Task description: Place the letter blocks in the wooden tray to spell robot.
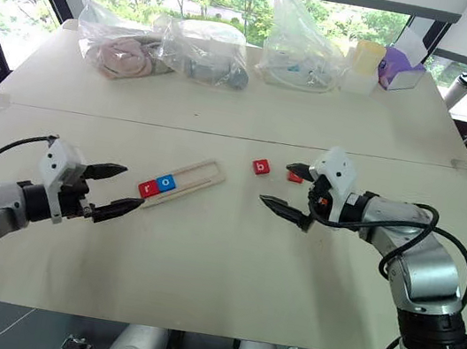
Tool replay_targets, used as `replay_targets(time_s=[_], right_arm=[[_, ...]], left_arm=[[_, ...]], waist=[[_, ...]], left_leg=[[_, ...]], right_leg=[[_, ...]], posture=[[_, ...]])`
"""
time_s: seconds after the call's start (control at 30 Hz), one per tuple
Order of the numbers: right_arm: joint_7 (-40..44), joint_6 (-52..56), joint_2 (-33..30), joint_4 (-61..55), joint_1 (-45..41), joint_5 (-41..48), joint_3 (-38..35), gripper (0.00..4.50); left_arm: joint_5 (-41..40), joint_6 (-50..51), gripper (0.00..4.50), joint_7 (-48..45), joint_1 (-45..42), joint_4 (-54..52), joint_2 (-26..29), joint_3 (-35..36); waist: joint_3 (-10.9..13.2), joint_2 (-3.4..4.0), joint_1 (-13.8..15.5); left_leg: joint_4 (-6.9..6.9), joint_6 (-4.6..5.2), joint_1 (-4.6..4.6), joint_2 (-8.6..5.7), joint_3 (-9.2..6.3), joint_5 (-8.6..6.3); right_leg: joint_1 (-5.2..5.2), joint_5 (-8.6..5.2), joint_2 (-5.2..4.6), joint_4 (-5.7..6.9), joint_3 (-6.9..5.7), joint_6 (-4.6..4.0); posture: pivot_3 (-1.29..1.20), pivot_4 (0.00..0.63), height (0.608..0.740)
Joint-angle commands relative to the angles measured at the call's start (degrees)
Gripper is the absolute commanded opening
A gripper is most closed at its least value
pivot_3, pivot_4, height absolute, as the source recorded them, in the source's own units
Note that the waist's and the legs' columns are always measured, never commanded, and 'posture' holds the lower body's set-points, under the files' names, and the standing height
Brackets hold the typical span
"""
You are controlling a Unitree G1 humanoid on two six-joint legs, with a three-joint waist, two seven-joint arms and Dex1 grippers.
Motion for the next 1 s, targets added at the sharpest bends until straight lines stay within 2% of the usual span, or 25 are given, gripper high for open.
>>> replay_targets(time_s=[0.03, 0.4, 1.0], right_arm=[[-1.2, -0.4, 0.9, -3.3, 0.7, 0.8, -0.4, 4.46], [-3.5, 0.2, 1.7, -6.2, 3.0, 0.9, -0.2, 4.46], [-5.1, 1.0, 0.9, -8.5, 4.6, 0.5, -0.2, 4.46]], left_arm=[[2.7, -5.3, 4.50, -4.3, -2.7, 5.1, 0.6, -2.2], [7.0, -9.8, 4.50, -9.8, -10.5, 17.2, -1.2, -7.8], [16.3, -24.3, 4.50, -10.5, -17.9, 35.2, -6.3, -12.6]], waist=[[0.0, 0.00, 0.2], [0.0, 0.00, 0.0], [0.0, 0.02, 0.1]], left_leg=[[0.00, 0.00, 0.00, 0.00, 0.00, 0.00], [0.00, 0.00, -0.01, 0.00, -0.01, 0.00], [0.05, 0.00, 0.01, -0.02, -0.02, 0.00]], right_leg=[[0.00, 0.00, -0.01, 0.00, 0.00, 0.00], [-0.02, 0.02, -0.02, 0.02, -0.01, 0.04], [0.00, 0.12, -0.03, 0.08, -0.01, 0.20]], posture=[[0.00, 0.150, 0.740], [0.00, 0.150, 0.740], [0.00, 0.150, 0.740]])
